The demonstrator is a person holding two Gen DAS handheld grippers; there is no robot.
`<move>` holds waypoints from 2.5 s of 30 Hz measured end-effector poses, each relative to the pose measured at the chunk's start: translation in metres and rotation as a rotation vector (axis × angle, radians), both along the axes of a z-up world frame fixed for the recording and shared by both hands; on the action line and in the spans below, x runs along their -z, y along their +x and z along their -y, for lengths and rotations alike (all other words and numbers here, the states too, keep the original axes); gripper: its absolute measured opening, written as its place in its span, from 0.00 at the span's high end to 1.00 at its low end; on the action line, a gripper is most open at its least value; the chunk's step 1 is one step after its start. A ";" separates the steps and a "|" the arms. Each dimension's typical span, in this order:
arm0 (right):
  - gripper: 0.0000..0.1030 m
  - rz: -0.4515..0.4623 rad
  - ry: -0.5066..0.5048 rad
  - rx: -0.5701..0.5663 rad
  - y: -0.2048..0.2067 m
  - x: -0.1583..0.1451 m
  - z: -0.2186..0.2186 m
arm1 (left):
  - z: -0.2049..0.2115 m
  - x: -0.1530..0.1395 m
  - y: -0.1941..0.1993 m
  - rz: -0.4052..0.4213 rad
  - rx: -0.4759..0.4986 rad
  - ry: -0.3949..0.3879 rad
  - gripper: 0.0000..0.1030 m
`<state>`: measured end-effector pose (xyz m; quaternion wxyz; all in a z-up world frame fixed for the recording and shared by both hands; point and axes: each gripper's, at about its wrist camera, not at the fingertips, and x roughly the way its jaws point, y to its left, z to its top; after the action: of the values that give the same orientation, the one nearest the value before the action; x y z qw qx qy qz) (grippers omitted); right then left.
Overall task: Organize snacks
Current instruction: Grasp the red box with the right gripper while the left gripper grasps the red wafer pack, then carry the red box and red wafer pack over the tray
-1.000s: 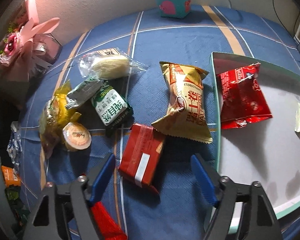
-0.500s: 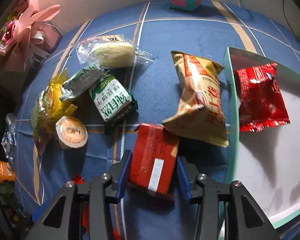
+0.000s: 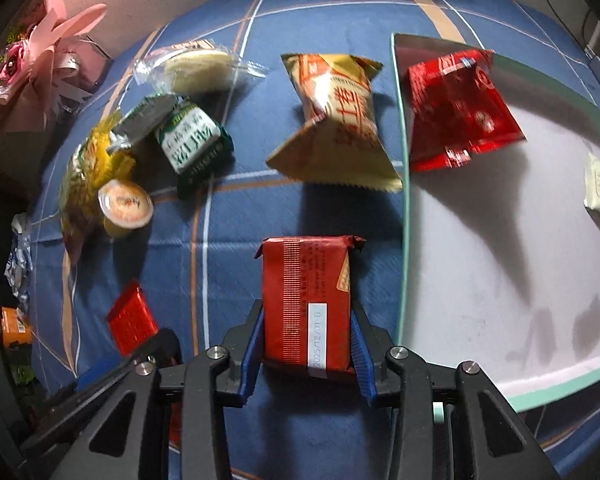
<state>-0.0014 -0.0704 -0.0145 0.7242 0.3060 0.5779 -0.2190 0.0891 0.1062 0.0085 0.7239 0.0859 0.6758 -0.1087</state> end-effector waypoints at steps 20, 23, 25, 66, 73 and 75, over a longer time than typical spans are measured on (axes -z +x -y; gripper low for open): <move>0.60 -0.066 -0.048 -0.062 0.002 0.016 -0.043 | 0.034 0.015 -0.024 0.033 0.045 0.003 0.55; 0.60 -0.054 -0.038 -0.053 -0.008 0.000 -0.027 | 0.036 0.012 -0.022 0.015 0.039 -0.046 0.55; 0.60 -0.033 -0.030 -0.042 -0.010 -0.005 -0.024 | 0.039 0.010 -0.022 0.011 0.039 -0.066 0.55; 0.60 -0.001 -0.186 0.578 -0.214 -0.078 0.157 | 0.189 -0.071 -0.141 0.199 0.495 -0.385 0.55; 0.60 -0.008 -0.148 0.562 -0.208 -0.064 0.160 | 0.205 -0.057 -0.146 0.218 0.542 -0.370 0.55; 0.59 -0.012 -0.141 0.551 -0.202 -0.058 0.158 | 0.208 -0.053 -0.145 0.209 0.541 -0.372 0.55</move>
<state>-0.2030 -0.2289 0.0435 0.6534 0.3994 0.4604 -0.4490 -0.0556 -0.1014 0.0611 0.7374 0.1390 0.5196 -0.4086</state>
